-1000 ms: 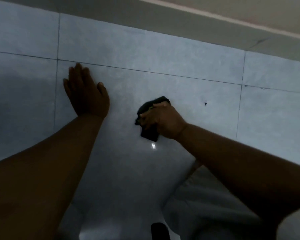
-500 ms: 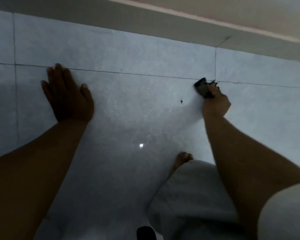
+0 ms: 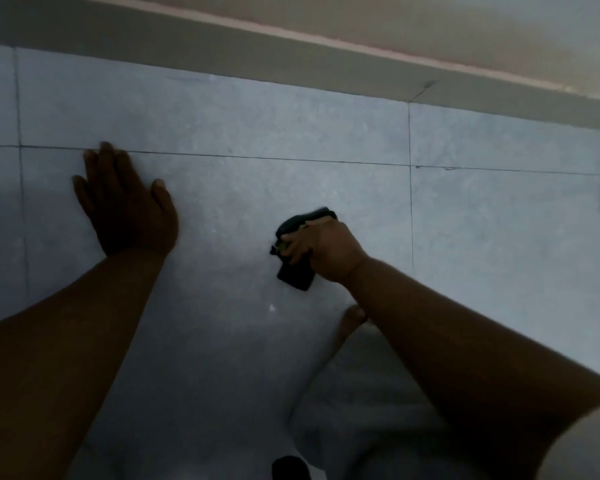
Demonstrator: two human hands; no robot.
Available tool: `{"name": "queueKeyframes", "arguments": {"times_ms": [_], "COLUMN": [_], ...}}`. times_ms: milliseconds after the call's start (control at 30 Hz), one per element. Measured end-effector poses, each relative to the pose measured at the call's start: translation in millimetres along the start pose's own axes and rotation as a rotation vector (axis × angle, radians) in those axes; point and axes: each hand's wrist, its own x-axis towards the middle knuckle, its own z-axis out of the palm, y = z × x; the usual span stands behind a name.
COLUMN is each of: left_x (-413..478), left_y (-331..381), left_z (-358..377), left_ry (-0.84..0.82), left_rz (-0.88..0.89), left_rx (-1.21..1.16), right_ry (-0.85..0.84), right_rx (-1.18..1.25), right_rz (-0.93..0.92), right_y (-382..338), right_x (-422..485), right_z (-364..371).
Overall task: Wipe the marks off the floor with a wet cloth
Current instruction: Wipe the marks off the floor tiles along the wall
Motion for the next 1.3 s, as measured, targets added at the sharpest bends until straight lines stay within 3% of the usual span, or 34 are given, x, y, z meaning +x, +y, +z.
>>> {"name": "queueKeyframes", "arguments": {"times_ms": [100, 167, 233, 400, 467, 667, 733, 800, 900, 1000, 1100, 1233, 1300], "left_x": [0.9, 0.7, -0.6, -14.9, -17.1, -16.9, -17.0, -16.8, -16.8, -17.4, -17.3, -16.8, -15.8], "left_y": [-4.3, -9.3, -5.1, 44.7, 51.9, 52.5, 53.0, 54.4, 55.1, 55.2, 53.9, 52.3, 52.7], "left_z": [6.9, 11.6, 12.3, 16.5, 19.5, 19.5, 18.0, 15.3, 12.4, 12.6, 14.6, 17.6, 17.7], "left_ry": [0.004, 0.010, 0.023, 0.020, 0.005, -0.005, 0.001, -0.012, -0.023, -0.020, -0.008, -0.018, -0.031], "left_rz": [0.007, 0.005, 0.036, 0.270, 0.253, 0.248, 0.237, 0.229, 0.226, 0.235, 0.238, 0.239, 0.236], "left_rx": [-0.004, -0.012, -0.040, -0.033, -0.019, 0.010, 0.003, -0.015, -0.008, -0.007, -0.009, -0.004, -0.008], "right_ry": [0.007, 0.173, 0.276, 0.707, 0.783, 0.944, 1.024, 1.076, 0.886, 0.623, 0.548, 0.758, 0.778], "right_rx": [-0.016, 0.111, 0.090, 0.334, 0.289, 0.010, 0.082, 0.193, 0.201, 0.208, 0.161, 0.352, 0.479], "right_rz": [-0.058, 0.145, 0.339, 0.752, 0.962, 1.144, 1.070, 0.839, 0.482, 0.258, 0.332, 0.607, 0.743], "right_y": [30.7, 61.9, 89.7, 153.0, 158.4, 100.6, 60.8, 18.9, -10.9, 17.6, 62.1, 110.6, 128.4], "right_x": [-1.3, -3.9, -6.7, -23.7, -29.1, -17.4, -5.4, 7.0, 7.9, -13.4, -26.0, -18.4, -9.8], "right_z": [-27.0, -56.7, -85.6, -124.5, -124.4, -62.3, -28.8, 8.8, 36.9, 11.7, -29.1, -84.0, -115.7]}}
